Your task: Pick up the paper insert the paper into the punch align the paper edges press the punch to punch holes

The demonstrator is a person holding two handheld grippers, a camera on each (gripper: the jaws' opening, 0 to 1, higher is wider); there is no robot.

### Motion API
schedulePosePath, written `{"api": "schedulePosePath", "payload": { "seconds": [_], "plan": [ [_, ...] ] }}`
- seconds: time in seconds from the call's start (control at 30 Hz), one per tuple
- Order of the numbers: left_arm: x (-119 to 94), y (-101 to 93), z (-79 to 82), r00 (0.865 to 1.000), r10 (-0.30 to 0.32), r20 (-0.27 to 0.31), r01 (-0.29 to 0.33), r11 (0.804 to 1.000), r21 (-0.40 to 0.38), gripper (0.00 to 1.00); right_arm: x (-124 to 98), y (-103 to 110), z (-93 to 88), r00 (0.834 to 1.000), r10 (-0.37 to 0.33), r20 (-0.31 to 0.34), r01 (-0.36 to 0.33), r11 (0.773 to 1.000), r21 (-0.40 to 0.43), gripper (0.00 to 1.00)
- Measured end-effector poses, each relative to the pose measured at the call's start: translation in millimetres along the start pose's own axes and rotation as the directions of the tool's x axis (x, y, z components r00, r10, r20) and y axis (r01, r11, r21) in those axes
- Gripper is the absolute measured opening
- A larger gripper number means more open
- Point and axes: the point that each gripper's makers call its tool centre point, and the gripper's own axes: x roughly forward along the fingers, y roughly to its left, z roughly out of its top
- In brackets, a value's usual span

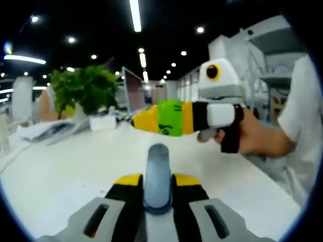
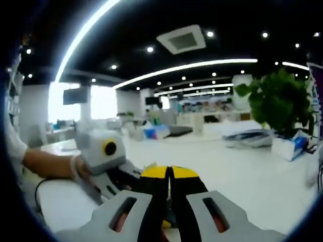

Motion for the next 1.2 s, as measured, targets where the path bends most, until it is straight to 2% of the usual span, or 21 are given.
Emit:
{"api": "schedulePosePath", "payload": {
  "seconds": [0.1, 0.17, 0.23, 0.3, 0.4, 0.43, 0.47, 0.5, 0.6, 0.67, 0.7, 0.73, 0.77, 0.8, 0.87, 1.0, 1.2],
  "plan": [
    [0, -0.3, 0.0, 1.000, -0.002, 0.000, 0.002, 1.000, 0.000, 0.25, 3, -3, -10.6, 0.999, -0.024, -0.044, 0.022, 0.999, -0.044, 0.04],
    [0, -0.4, -0.1, 1.000, -0.002, 0.000, 0.002, 1.000, -0.001, 0.25, 5, -5, -8.7, 0.999, -0.028, -0.029, 0.027, 0.999, -0.044, 0.04],
    [0, -0.8, -0.2, 1.000, -0.003, 0.000, 0.003, 1.000, 0.002, 0.25, 5, -6, -11.0, 0.998, -0.036, -0.048, 0.034, 0.998, -0.054, 0.04],
    [0, -0.8, -0.2, 1.000, -0.003, 0.000, 0.003, 1.000, -0.001, 0.25, 5, -7, -12.0, 0.996, -0.062, -0.060, 0.055, 0.994, -0.099, 0.03],
    [0, -1.0, -0.2, 1.000, -0.003, 0.000, 0.003, 1.000, -0.001, 0.25, 5, -7, -12.5, 0.996, -0.065, -0.060, 0.059, 0.993, -0.100, 0.02],
    [1, -1.1, -0.2, 1.000, -0.003, -0.001, 0.003, 1.000, 0.001, 0.25, 1, -17, -24.0, 0.988, -0.110, -0.108, 0.099, 0.990, -0.102, 0.02],
    [1, -0.9, -0.1, 1.000, -0.003, 0.000, 0.003, 1.000, -0.001, 0.25, 1, -16, -21.8, 0.992, -0.098, -0.083, 0.090, 0.992, -0.086, 0.02],
    [1, -1.0, -0.2, 1.000, -0.004, -0.001, 0.004, 1.000, -0.001, 0.25, 0, -17, -24.5, 0.991, -0.097, -0.096, 0.094, 0.995, -0.036, 0.02],
    [1, -1.2, -0.1, 1.000, -0.004, -0.001, 0.004, 1.000, 0.004, 0.25, 0, -16, -23.8, 0.990, -0.103, -0.100, 0.100, 0.995, -0.030, 0.01],
    [1, -0.9, 0.0, 1.000, -0.005, -0.001, 0.005, 1.000, 0.001, 0.25, 0, -21, -36.5, 0.981, -0.131, -0.141, 0.128, 0.991, -0.034, 0.01],
    [1, -0.8, 0.0, 1.000, -0.004, -0.001, 0.004, 1.000, 0.002, 0.25, -1, -24, -47.1, 0.977, -0.134, -0.168, 0.135, 0.991, -0.005, 0.01],
    [1, -0.5, -1.0, 1.000, -0.003, -0.006, 0.003, 1.000, 0.002, 0.25, 0, -23, -49.0, 0.983, -0.113, -0.144, 0.131, 0.984, 0.120, 0.01],
    [1, -0.7, -0.5, 1.000, -0.004, -0.003, 0.004, 1.000, 0.004, 0.25, -1, -27, -49.8, 0.985, -0.106, -0.137, 0.125, 0.982, 0.138, 0.01],
    [1, -0.7, -0.2, 1.000, -0.004, -0.002, 0.004, 1.000, 0.002, 0.25, -2, -30, -50.9, 0.982, -0.112, -0.150, 0.130, 0.985, 0.116, 0.01],
    [2, -0.7, -0.1, 1.000, -0.004, -0.002, 0.004, 1.000, 0.001, 0.25, -2, -28, -51.6, 0.982, -0.115, -0.151, 0.134, 0.983, 0.123, 0.01],
    [2, -1.0, 0.0, 1.000, -0.005, -0.001, 0.005, 1.000, 0.002, 0.25, -2, -26, -50.5, 0.986, -0.105, -0.128, 0.123, 0.982, 0.142, 0.01],
    [2, -1.0, 0.1, 1.000, -0.002, -0.002, 0.002, 1.000, 0.003, 0.25, -2, -22, -45.4, 0.988, -0.115, -0.103, 0.125, 0.988, 0.092, 0.02]
  ]
}}
